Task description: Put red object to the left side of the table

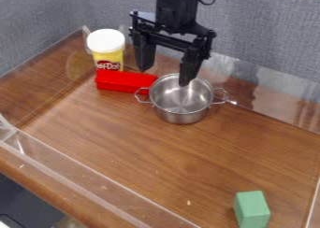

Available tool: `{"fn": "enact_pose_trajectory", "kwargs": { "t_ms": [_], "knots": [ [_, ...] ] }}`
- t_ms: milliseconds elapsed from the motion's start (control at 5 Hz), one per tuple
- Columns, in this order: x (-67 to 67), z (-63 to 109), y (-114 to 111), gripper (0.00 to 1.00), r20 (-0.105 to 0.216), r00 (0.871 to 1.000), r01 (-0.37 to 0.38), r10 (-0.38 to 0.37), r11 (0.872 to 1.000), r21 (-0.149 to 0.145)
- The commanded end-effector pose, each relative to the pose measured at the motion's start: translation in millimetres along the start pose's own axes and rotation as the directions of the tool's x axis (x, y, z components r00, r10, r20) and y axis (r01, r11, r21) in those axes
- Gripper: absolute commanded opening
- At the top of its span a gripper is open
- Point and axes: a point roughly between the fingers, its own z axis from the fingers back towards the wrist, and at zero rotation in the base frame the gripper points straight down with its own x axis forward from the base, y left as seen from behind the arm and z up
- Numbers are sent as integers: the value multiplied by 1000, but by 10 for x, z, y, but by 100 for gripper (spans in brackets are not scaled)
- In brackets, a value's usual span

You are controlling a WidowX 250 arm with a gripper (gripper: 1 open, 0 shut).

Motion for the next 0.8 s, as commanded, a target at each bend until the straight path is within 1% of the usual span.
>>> {"fn": "enact_pose_trajectory", "kwargs": {
  "t_ms": [0, 200, 600],
  "knots": [
    [4, -73, 57, 100, -18, 1000, 26, -25, 1000, 2],
    [11, -130, 264, 100, -38, 996, 83, -83, 997, 2],
    [43, -162, 906, 100, -27, 991, 127, -127, 992, 3]
  ]
}}
